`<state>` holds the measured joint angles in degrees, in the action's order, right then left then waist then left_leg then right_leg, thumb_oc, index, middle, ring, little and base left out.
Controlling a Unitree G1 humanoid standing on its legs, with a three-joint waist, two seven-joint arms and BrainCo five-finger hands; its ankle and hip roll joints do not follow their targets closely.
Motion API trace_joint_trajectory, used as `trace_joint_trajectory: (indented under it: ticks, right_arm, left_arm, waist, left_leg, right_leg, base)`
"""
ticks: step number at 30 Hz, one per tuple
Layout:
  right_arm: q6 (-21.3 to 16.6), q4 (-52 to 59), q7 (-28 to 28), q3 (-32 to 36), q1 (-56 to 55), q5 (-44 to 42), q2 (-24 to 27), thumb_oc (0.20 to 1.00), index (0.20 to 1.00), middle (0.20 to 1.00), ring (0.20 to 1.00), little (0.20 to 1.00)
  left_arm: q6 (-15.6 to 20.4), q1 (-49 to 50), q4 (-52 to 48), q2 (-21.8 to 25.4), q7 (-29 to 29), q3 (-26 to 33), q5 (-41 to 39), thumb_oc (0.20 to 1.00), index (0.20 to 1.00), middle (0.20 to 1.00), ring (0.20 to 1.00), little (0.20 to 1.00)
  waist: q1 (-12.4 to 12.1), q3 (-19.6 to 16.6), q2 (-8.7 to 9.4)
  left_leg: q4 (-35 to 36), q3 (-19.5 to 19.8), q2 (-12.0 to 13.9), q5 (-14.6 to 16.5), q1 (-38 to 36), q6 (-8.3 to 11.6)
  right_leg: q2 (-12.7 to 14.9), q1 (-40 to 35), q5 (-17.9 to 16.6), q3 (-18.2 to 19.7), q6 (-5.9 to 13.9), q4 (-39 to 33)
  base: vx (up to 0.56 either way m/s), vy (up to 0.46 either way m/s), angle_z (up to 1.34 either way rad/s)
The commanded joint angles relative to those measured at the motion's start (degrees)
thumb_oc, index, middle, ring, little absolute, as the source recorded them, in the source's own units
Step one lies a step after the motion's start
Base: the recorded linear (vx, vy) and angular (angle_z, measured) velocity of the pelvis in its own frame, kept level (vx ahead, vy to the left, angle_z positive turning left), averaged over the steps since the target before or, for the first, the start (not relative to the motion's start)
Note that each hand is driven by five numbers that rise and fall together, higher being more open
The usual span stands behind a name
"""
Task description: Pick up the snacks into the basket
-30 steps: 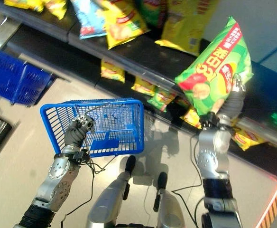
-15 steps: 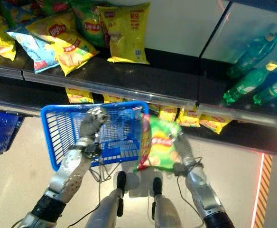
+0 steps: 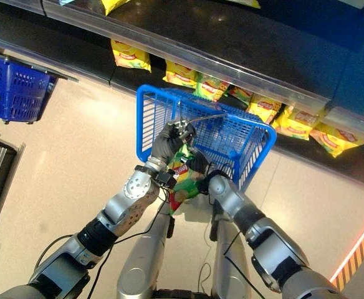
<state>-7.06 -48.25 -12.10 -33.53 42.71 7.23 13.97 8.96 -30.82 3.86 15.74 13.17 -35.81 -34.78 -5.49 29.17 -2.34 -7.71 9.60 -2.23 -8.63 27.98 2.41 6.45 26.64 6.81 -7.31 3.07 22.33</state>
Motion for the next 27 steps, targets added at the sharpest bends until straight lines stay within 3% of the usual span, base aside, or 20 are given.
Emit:
trace_joint_trajectory:
  ticks: [1,2,4,5,8,16,17,23,25,27]
  right_arm:
    - [-0.84,1.66,-5.07,3.25,4.8,-3.29,-0.18,0.2,0.2,0.2,0.2,0.2]
    - [-0.4,-2.34,-7.48,5.17,10.24,-6.26,-0.37,0.2,0.2,0.2,0.2,0.2]
    - [-0.42,-2.38,-7.48,5.18,10.3,-6.27,-0.37,0.2,0.2,0.2,0.2,0.2]
    - [0.3,-8.82,-10.2,7.2,18.06,-9.12,2.2,0.2,0.2,0.2,0.2,0.2]
    - [1.35,-14.13,-10.95,6.93,23.07,-10.29,4.41,0.2,0.2,0.2,0.2,0.2]
    - [4.21,-23.35,-11.12,6.64,27.76,-11.84,7.09,0.2,0.2,0.2,0.2,0.2]
    - [4.28,-23.51,-10.54,6.24,27.24,-11.93,7.11,1.0,1.0,1.0,1.0,1.0]
    - [4.17,-19.74,-7.71,4.23,21.56,-11.64,5.78,1.0,1.0,1.0,1.0,1.0]
    - [4.3,-8.53,-6.11,3.33,11.2,-8.92,4.57,1.0,1.0,1.0,1.0,1.0]
    - [4.38,-1.83,-4.85,2.64,5.52,-6.06,5.35,1.0,1.0,1.0,1.0,1.0]
  left_arm:
    - [6.96,-7.41,-9.1,-4.99,-1.62,-0.37,-1.05,0.2,0.2,0.2,0.2,0.2]
    - [6.37,-7.58,-9.99,-4.69,-2.16,-2.07,-1.63,0.2,0.2,0.2,0.2,0.2]
    - [6.37,-7.62,-9.99,-4.68,-2.16,-2.06,-1.64,0.2,0.2,0.2,0.2,0.2]
    - [5.59,-7.96,-11.33,-3.61,-2.97,-3.59,-2.51,0.2,0.2,0.2,0.2,0.2]
    - [4.82,-8.73,-12.33,-2.78,-3.91,-4.69,-2.95,0.2,0.2,0.2,0.2,0.2]
    - [3.9,-9.82,-12.83,-1.76,-4.78,-5.2,-4.42,0.2,0.2,0.2,0.2,0.2]
    - [3.82,-9.89,-12.76,-1.73,-4.85,-4.96,-4.31,0.2,0.2,0.2,0.2,0.2]
    - [3.93,-7.9,-12.11,-1.09,-5.67,-2.18,-4.45,0.2,0.2,0.2,0.2,0.2]
    - [3.63,-3.9,-11.97,0.94,-5.24,2.24,-3.87,0.2,0.2,0.2,0.2,0.2]
    - [3.34,-1.53,-11.88,1.81,-5.02,5.12,-3.3,0.2,0.2,0.2,0.2,0.2]
  waist:
    - [-0.91,-1.14,-0.97]
    - [-1.72,-0.23,-1.56]
    - [-1.69,-0.39,-1.54]
    - [-2.94,0.54,-2.35]
    - [-3.85,0.62,-2.98]
    - [-5.15,0.15,-3.28]
    - [-5.21,-0.05,-3.19]
    - [-4.55,-1.88,-1.31]
    - [-2.99,-3.64,1.02]
    - [-2.26,-4.24,1.91]
  left_leg:
    - [-7.57,-1.1,-3.14,8.39,0.34,-0.74]
    - [-8.01,-0.91,-3.43,8.72,0.24,-0.85]
    - [-7.8,-0.87,-3.45,8.45,0.41,-0.86]
    - [-8.44,-0.83,-3.93,9.0,0.49,-1.05]
    - [-8.63,-0.27,-4.42,8.91,0.82,-1.15]
    - [-9.46,0.26,-5.3,9.99,0.34,-1.45]
    - [-9.46,0.24,-5.36,10.06,0.24,-1.45]
    - [-8.27,0.15,-5.09,10.01,-1.78,-1.27]
    - [-7.08,-1.25,-4.08,10.46,-3.8,-1.26]
    - [-6.96,-2.02,-3.58,11.01,-4.73,-1.28]
  right_leg:
    - [2.13,-1.79,-4.63,0.2,3.41,-7.46]
    - [2.29,-1.76,-4.35,0.14,3.36,-6.89]
    - [2.31,-1.59,-4.57,0.1,3.38,-7.08]
    - [2.54,-1.74,-4.22,-0.16,3.42,-6.57]
    - [3.04,-1.77,-4.49,-0.69,3.51,-6.56]
    - [4.05,-3.57,-4.85,-1.22,3.99,-7.99]
    - [4.12,-3.92,-4.95,-1.17,4.05,-8.21]
    - [3.95,-6.7,-6.29,-0.48,4.53,-11.7]
    - [3.76,-9.27,-7.8,0.54,5.11,-14.84]
    - [3.66,-10.07,-8.33,0.99,5.36,-15.47]
  base:
    - [-0.01,-0.006,0.04]
    - [-0.01,-0.001,0.1]
    - [0.0,0.008,0.13]
    - [0.0,0.019,0.13]
    - [0.01,0.013,0.15]
    - [0.04,0.028,0.13]
    - [0.04,0.045,0.03]
    - [0.07,0.051,0.02]
    - [0.1,0.082,0.09]
    - [0.1,0.086,-0.12]
